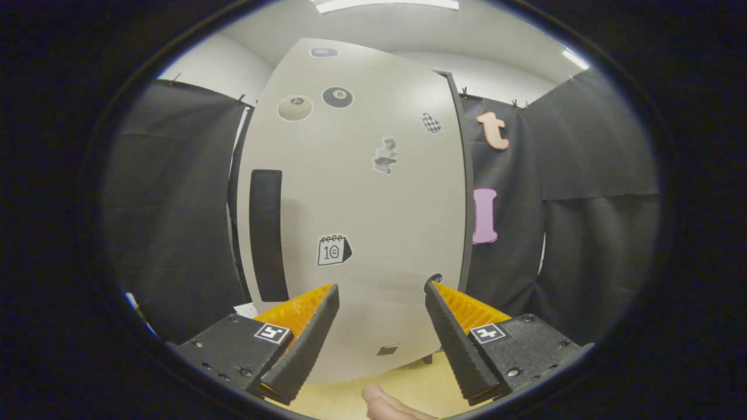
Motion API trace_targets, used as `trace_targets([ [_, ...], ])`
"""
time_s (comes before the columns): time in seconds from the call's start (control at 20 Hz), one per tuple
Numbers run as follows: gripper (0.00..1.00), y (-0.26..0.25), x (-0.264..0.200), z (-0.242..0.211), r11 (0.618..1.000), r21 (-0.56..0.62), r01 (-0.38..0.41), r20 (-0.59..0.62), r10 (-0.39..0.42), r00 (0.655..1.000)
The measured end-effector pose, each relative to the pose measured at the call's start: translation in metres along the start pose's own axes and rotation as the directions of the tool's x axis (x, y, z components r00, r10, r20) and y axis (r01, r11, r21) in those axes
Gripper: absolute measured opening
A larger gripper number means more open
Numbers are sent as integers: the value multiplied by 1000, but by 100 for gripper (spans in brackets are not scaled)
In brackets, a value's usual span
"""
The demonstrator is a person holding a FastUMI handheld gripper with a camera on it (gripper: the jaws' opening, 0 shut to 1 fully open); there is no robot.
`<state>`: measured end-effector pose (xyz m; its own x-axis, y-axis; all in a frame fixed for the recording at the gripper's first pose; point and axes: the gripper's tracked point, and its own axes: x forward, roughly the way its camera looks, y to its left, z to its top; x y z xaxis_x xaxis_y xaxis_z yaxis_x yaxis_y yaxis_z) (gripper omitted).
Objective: Open the shoe cabinet door, grab the shoes and put them into the shoe cabinet, then close the shoe cabinet door.
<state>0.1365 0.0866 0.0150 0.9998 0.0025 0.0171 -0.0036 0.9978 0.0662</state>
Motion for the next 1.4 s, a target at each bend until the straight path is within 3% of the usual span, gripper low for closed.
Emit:
trace_targets([
  [0.4, 97, -27, -77, -13, 999, 17, 36, 19, -36, 999],
  [0.75, 97, -21, -143, -41, 990, 132, -57, -21, 60, 998],
  [1.4, 97, -70, -209, -53, 999, 5, 32, 48, -32, 998],
])
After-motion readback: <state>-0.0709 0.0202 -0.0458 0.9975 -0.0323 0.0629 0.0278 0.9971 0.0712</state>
